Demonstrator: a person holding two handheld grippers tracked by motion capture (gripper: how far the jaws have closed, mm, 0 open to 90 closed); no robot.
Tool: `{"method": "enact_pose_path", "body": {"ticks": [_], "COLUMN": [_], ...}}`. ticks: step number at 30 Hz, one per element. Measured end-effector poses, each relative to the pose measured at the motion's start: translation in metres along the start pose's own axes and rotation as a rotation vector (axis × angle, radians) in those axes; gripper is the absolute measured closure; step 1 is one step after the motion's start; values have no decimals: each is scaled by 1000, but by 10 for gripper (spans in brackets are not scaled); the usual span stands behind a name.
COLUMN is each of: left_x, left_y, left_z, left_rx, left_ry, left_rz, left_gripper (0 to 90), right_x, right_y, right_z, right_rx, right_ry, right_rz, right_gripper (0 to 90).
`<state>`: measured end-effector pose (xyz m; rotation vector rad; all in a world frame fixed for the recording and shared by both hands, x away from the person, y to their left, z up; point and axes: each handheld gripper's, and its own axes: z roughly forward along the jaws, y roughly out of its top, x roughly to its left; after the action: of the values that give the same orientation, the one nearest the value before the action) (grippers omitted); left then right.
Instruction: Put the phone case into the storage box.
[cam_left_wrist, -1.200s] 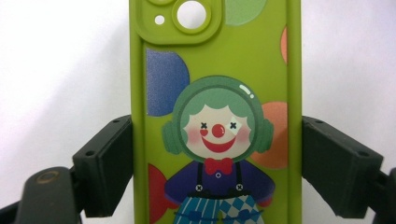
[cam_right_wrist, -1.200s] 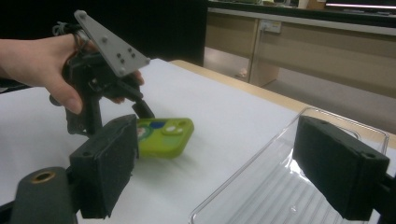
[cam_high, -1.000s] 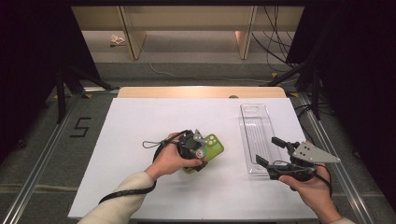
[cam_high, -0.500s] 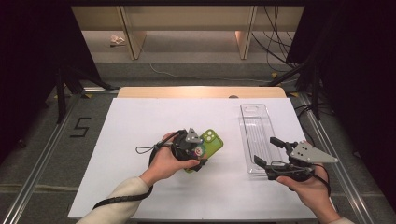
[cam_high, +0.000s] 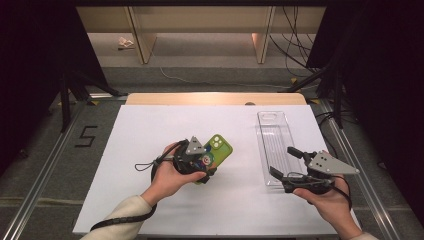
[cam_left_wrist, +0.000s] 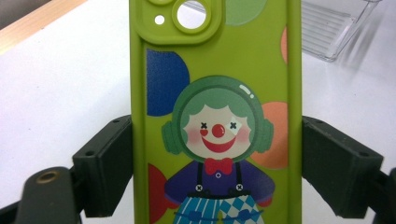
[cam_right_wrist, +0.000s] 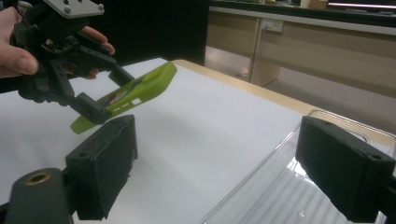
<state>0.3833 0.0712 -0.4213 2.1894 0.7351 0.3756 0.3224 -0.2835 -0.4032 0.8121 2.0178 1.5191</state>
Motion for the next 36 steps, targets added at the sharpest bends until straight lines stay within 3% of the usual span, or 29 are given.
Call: {"method": "enact_pose_path", "body": {"ticks": [10, 21, 36], "left_x": [0, -3, -10], "left_y": [-5, -11, -17], "left_z": [-9, -14, -19], "left_rx": [-49, -75, -89], "left_ry": [34, 42, 37], "left_rz": [-15, -20, -18], "left_gripper": [164, 164, 164], "right_x": [3, 11, 31], "right_y": [2, 5, 12], "right_z": [3, 11, 36], "right_rx": [-10, -10, -7], "right_ry": [7, 30, 99], "right_rz": [8, 7, 21], "right_gripper": [138, 140, 148]}}
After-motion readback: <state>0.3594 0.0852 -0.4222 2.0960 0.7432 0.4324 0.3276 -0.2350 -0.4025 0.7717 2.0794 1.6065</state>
